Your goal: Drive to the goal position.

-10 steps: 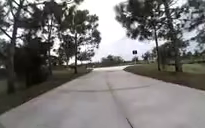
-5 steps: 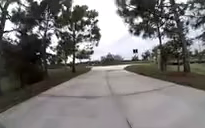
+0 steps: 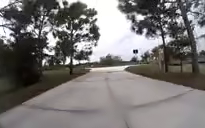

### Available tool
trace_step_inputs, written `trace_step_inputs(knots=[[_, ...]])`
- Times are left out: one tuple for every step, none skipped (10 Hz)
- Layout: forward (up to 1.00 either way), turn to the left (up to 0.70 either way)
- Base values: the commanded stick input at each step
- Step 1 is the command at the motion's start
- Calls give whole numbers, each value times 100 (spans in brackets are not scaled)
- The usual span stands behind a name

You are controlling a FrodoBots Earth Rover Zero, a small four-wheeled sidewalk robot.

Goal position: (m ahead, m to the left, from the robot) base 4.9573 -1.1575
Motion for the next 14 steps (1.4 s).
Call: trace_step_inputs(knots=[[85,0],[85,0],[85,0],[85,0],[85,0],[85,0],[85,0],[85,0],[85,0],[85,0],[85,0],[85,0],[85,0],[85,-30]])
